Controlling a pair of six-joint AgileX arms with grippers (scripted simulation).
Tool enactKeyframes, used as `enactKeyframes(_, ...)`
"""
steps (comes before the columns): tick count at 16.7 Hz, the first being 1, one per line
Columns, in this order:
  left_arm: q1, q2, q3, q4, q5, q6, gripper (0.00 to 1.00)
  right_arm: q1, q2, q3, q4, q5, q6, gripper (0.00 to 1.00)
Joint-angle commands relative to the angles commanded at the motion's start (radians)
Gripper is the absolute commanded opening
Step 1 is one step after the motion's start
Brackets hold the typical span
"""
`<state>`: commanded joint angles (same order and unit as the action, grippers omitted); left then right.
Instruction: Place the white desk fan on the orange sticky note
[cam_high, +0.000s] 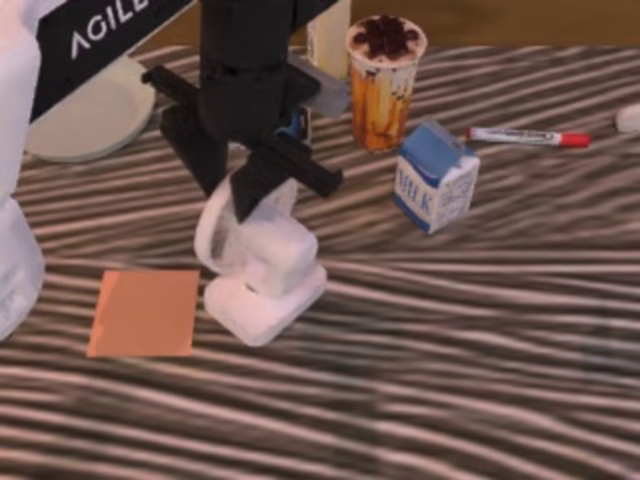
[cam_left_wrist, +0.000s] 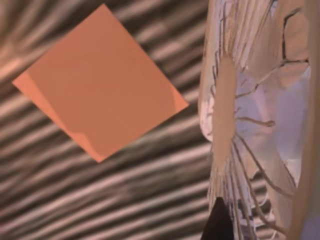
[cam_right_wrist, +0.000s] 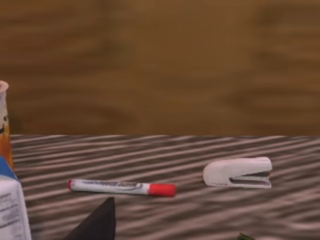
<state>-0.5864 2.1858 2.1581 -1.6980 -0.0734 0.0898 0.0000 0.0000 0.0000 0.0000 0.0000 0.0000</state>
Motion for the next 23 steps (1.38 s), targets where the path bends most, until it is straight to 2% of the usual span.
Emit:
enactKeyframes(8,0.128,-0.195,-0.235,0.104,0.027,-1.140,0.00,0.000,0.000,0.000,0.000,0.000,0.000,1.00)
enactKeyframes(13,0.203,-0.293,-0.388,0.202,0.079,-1.678,0.00,0.000,0.000,0.000,0.000,0.000,0.000,1.00)
enactKeyframes(16,0.240,-0.338,-0.468,0.255,0.108,-1.889,0.00,0.000,0.000,0.000,0.000,0.000,0.000,1.00)
enactKeyframes(18,0.257,-0.357,-0.505,0.281,0.122,-1.978,0.00,0.000,0.000,0.000,0.000,0.000,0.000,1.00)
enactKeyframes(23,0.268,-0.369,-0.529,0.299,0.132,-2.032,0.00,0.000,0.000,0.000,0.000,0.000,0.000,1.00)
